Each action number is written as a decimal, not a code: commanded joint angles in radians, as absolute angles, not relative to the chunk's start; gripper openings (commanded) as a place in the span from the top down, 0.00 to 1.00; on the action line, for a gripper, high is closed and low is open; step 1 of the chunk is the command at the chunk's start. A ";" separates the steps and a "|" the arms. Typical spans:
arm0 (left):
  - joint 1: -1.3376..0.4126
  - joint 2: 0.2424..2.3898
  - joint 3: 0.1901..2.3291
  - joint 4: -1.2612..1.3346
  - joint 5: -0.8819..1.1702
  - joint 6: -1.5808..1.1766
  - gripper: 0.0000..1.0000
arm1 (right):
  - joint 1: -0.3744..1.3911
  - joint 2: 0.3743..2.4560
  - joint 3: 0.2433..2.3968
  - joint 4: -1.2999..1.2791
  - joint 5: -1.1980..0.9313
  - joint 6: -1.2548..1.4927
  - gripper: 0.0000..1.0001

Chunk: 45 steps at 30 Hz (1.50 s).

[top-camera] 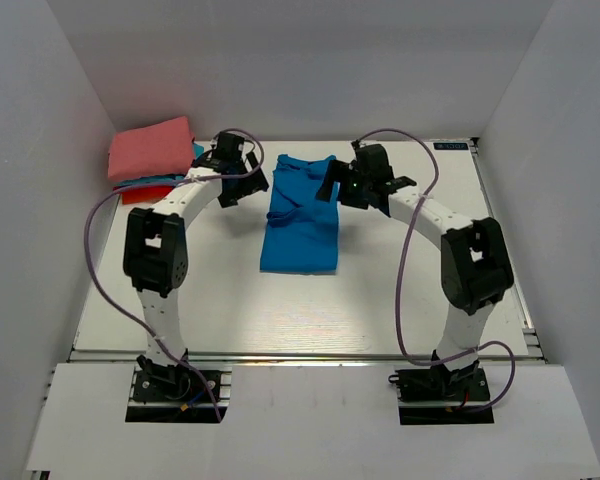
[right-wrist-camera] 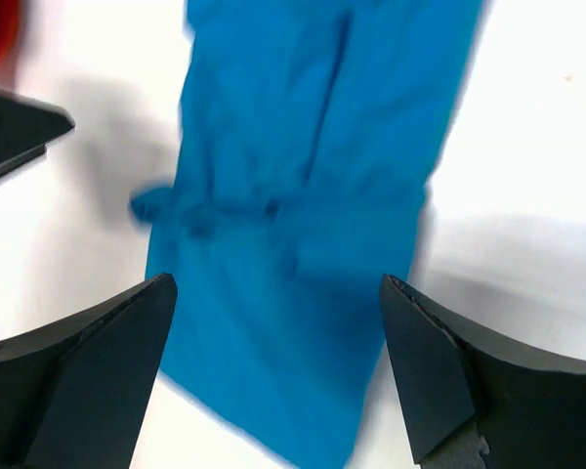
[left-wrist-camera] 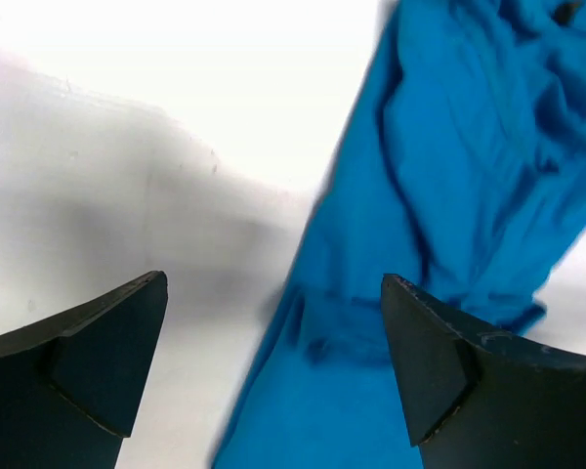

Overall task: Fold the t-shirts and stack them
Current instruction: Fold the folded rectangular tshirt in 1/3 of the way

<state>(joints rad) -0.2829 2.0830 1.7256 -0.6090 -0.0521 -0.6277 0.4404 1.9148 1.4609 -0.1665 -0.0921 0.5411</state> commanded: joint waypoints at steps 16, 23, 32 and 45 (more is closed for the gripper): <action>-0.310 1.138 0.801 -0.540 0.025 -0.606 0.00 | 0.640 2.072 1.551 -0.074 -0.463 0.314 0.10; -0.310 1.011 0.759 -0.584 0.015 -0.606 0.00 | 0.638 2.181 1.646 0.110 -0.379 0.377 0.10; -0.310 0.997 0.736 -0.643 0.005 -0.586 0.00 | 0.608 2.304 1.815 0.082 -0.270 0.434 0.10; -0.319 1.121 0.738 -0.476 0.147 -0.568 0.00 | 0.572 1.849 1.421 -0.054 -0.174 0.392 0.10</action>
